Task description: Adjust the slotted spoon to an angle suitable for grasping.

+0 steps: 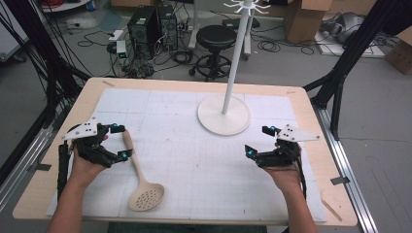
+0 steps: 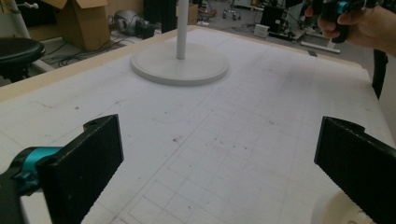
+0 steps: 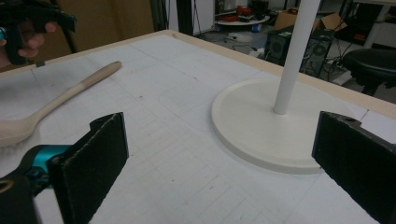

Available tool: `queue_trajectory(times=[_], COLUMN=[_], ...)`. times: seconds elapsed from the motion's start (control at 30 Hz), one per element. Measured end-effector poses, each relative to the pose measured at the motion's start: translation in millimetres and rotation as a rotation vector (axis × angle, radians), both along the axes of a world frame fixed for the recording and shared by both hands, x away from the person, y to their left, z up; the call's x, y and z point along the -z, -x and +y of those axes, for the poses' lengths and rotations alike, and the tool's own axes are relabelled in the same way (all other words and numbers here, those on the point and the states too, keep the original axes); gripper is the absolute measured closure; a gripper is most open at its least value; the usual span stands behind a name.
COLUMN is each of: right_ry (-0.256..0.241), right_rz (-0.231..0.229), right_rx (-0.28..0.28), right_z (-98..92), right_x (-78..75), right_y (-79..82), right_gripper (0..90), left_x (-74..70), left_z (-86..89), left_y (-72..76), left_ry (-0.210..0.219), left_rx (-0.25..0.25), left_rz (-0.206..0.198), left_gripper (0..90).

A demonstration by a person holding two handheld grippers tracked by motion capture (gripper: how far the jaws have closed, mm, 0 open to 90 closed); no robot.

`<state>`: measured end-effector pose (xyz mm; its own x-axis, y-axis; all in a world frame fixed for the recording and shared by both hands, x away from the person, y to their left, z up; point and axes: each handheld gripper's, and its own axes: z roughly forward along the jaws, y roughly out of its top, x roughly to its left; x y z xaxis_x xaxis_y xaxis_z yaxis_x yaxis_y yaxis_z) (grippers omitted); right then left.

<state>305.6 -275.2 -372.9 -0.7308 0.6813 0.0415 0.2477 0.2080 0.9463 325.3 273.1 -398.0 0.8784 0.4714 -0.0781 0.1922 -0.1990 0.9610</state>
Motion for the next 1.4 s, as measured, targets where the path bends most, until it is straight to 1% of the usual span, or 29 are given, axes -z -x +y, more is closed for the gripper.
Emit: queue_trajectory(times=[0.07,0.1,0.2,0.23,0.3,0.4,0.5,0.57,0.63,0.67,0.7,0.77,0.87,0.93,1.03,1.07,1.1,1.17,1.2,1.27,1.4], right_ry=[-0.003,-0.002,0.004,0.019,0.012,0.014,0.008,0.016,0.023,0.025,0.024,0.023,0.023,0.022,0.024,0.027,0.026,0.028,0.027,0.028,0.031], right_rz=[0.004,-0.005,0.004,-0.002,0.000,-0.010,-0.015,-0.023,-0.029,-0.026,-0.028,-0.027,-0.023,-0.026,-0.022,-0.024,-0.024,-0.025,-0.018,-0.021,-0.016], right_rx=[0.001,-0.006,-0.005,-0.006,-0.004,0.000,0.002,0.001,-0.003,-0.004,-0.006,-0.006,-0.002,-0.003,0.004,0.002,0.002,0.000,0.000,0.000,0.000], right_z=[0.8,1.5,2.5,3.0,2.6,2.1,2.6,3.9,5.9,6.6,7.1,7.2,6.9,6.1,6.3,6.3,6.5,6.8,7.1,7.0,7.6], right_x=[-0.5,-0.7,-0.1,0.3,-0.4,-1.9,-3.5,-4.0,-4.2,-4.2,-4.2,-4.2,-3.9,-3.6,-3.0,-2.8,-2.8,-2.7,-2.7,-2.2,-1.3], right_y=[-0.4,-1.4,-1.2,-1.2,-0.1,1.9,2.0,2.5,3.2,3.3,3.2,3.2,3.1,2.3,2.7,2.4,2.4,2.3,2.7,2.2,1.8], right_gripper=[2.2,2.2,2.2,2.2,2.2,2.2,2.2,2.3,2.3,2.2,2.2,2.2,2.3,2.3,2.4,2.4,2.4,2.4,2.4,2.4,2.4], left_x=[0.9,2.2,2.5,2.1,1.6,1.9,1.6,1.7,1.5,1.5,1.6,1.7,2.1,3.5,6.8,7.2,6.9,6.1,5.8,5.5,5.5], left_z=[0.0,0.3,0.1,-0.4,-0.5,-0.1,0.3,0.5,1.2,1.2,1.2,1.6,1.8,1.3,-1.6,-2.6,-2.3,-1.1,-0.4,0.8,1.7], left_y=[-0.6,-2.1,-2.6,-2.1,-1.2,-0.9,-1.0,-0.6,-0.9,-0.9,-0.4,-0.9,-1.1,-2.0,-3.8,-3.6,-3.7,-3.4,-3.1,-2.8,-3.0], left_ry=[-0.003,-0.002,-0.008,-0.003,-0.010,-0.018,-0.017,-0.019,-0.024,-0.024,-0.018,-0.022,-0.024,-0.032,-0.070,-0.068,-0.076,-0.076,-0.073,-0.063,-0.063], left_rx=[-0.004,-0.006,-0.010,0.002,-0.003,-0.001,-0.001,-0.007,-0.008,-0.008,-0.012,-0.017,-0.017,-0.021,-0.021,-0.018,-0.021,-0.019,-0.023,-0.026,-0.032], left_rz=[0.006,0.016,0.015,0.019,0.011,0.015,0.015,0.019,0.014,0.014,0.023,0.018,0.022,0.028,0.042,0.046,0.038,0.033,0.036,0.036,0.036], left_gripper=[1.7,1.7,1.7,1.7,1.7,1.7,1.7,1.7,1.7,1.7,1.7,1.7,1.7,1.7,1.7,1.7,1.8,3.0,3.1,3.1,3.1])
